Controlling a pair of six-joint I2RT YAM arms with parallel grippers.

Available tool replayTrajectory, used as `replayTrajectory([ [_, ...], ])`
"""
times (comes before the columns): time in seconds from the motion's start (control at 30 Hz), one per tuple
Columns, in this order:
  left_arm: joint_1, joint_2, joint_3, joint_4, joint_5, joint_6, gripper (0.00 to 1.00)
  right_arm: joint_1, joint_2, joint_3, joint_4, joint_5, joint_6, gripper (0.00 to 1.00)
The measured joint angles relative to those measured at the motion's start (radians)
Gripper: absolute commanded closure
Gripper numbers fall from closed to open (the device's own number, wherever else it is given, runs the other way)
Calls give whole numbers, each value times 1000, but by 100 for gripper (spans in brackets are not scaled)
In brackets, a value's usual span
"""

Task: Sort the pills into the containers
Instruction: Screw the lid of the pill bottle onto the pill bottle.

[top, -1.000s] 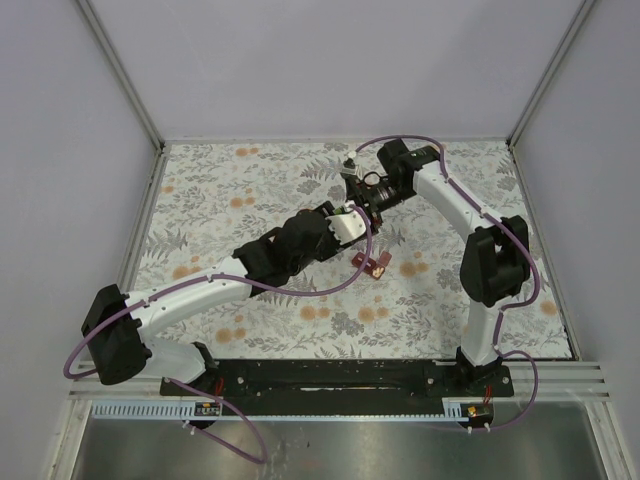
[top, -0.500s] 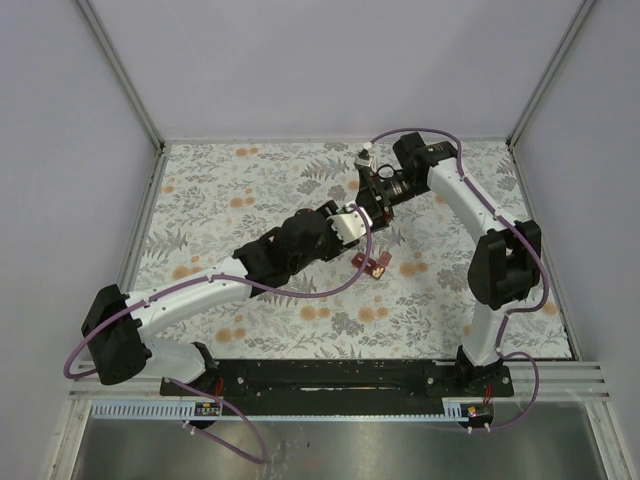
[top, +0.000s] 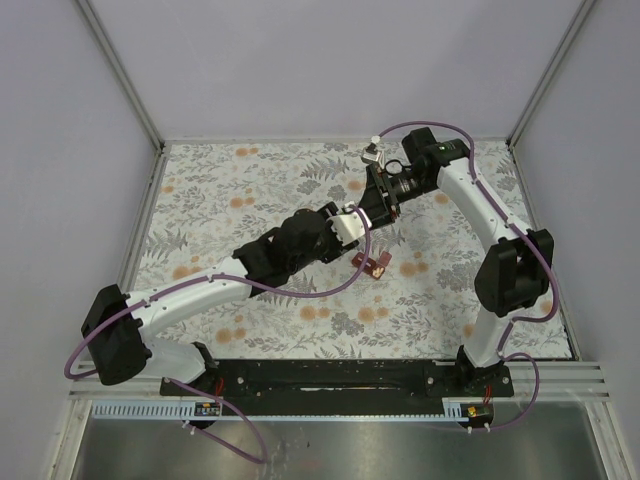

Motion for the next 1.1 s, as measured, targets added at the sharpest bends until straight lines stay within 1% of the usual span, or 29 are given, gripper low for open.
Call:
replayTrajectory([
  [0.33,18,-2,0,-1,45,-20,100,-4,-21,0,-18,29,-19,1],
  [0.63,40,-36,-1,-2,106,-29,100,-36,-40,18,-32,36,-33,1],
  [0.93,61,-45,-13,-14,184,-46,100,-47,-55,45,-92,44,-104,1],
  [1.1,82,-47,-13,-21,252,-60,100,-62,-110,45,-108,85,-150,1],
])
